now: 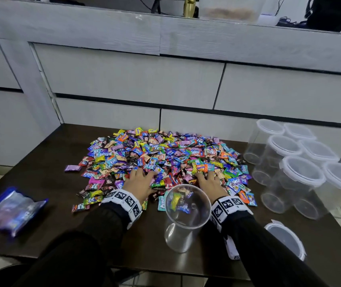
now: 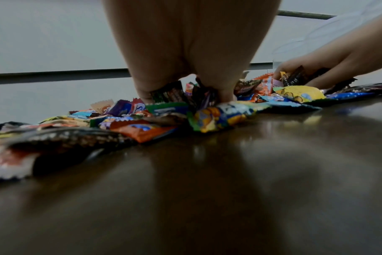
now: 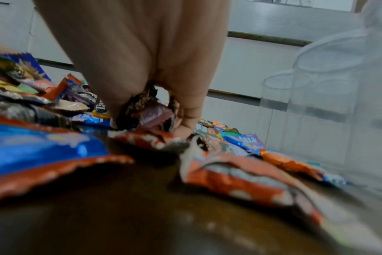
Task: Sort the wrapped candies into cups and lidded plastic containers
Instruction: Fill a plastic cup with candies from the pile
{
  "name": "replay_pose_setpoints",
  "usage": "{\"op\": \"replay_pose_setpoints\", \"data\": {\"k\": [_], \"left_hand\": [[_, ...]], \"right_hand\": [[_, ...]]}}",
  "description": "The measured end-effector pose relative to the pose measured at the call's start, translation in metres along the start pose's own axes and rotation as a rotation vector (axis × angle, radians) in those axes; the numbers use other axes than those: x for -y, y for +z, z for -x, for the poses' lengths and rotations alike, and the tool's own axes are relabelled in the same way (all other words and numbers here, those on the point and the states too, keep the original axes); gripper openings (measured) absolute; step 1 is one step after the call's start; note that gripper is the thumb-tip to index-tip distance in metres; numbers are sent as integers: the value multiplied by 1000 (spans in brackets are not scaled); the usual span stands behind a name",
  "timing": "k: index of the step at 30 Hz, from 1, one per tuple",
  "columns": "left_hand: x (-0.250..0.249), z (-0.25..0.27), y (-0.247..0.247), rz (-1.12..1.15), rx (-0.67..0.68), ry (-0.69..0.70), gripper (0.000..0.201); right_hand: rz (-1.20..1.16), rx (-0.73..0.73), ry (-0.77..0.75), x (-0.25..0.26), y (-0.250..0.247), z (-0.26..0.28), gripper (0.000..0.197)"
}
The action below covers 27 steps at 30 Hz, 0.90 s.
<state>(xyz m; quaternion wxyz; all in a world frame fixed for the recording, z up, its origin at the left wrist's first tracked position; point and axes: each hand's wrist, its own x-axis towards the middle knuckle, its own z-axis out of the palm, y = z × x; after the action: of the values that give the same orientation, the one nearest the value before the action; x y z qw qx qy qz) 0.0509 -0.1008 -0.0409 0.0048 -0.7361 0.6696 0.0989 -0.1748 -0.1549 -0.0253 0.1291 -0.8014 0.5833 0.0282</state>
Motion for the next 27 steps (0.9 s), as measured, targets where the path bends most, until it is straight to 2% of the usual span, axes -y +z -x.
{"op": "replay_pose_setpoints", "data": {"k": [5, 10, 13, 19, 27], "left_hand": [[-5, 2, -8, 23, -30, 6, 41], [-3, 11, -14, 93, -130, -10, 32], [-1, 13, -16, 136, -199, -34, 31], [-1, 13, -23, 236, -297, -77, 31], [-10, 28, -63, 596, -536, -69, 21]], "right_hand": [[-32, -3, -41, -5, -5, -2, 48], [-141, -136, -46, -13, -10, 1, 33], [-180, -191, -40, -15, -16, 2, 26], [-281, -224, 1, -16, -20, 3, 23], [-356, -312, 23, -25, -24, 10, 19]]}}
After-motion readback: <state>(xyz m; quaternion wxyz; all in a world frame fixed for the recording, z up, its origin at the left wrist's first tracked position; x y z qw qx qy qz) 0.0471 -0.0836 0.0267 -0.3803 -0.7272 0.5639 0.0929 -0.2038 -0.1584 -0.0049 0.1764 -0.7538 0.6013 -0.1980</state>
